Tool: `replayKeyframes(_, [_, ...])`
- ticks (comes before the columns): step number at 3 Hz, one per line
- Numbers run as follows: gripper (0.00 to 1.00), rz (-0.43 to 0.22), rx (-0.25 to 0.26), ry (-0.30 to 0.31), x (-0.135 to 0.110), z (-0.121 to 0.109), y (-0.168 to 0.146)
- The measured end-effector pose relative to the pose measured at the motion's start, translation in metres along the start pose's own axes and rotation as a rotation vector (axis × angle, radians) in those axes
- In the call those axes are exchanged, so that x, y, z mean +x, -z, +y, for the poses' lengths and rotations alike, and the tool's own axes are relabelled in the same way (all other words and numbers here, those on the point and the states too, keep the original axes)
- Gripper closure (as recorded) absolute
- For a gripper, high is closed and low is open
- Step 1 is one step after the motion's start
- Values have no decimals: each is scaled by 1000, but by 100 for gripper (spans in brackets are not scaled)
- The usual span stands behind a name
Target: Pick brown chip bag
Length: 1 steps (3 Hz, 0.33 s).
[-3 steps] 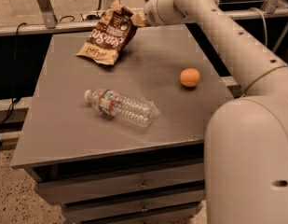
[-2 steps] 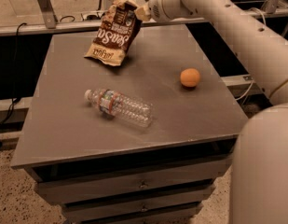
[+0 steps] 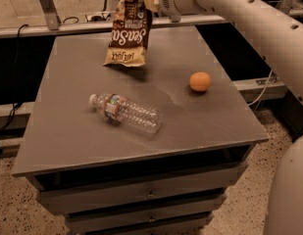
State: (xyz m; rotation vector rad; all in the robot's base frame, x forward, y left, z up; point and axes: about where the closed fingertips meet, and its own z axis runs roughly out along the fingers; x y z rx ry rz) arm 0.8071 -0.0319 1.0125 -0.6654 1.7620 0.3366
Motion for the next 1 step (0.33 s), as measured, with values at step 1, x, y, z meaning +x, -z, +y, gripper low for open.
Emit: replayKeyframes(1, [100,-3,1,-18,-1,1,0])
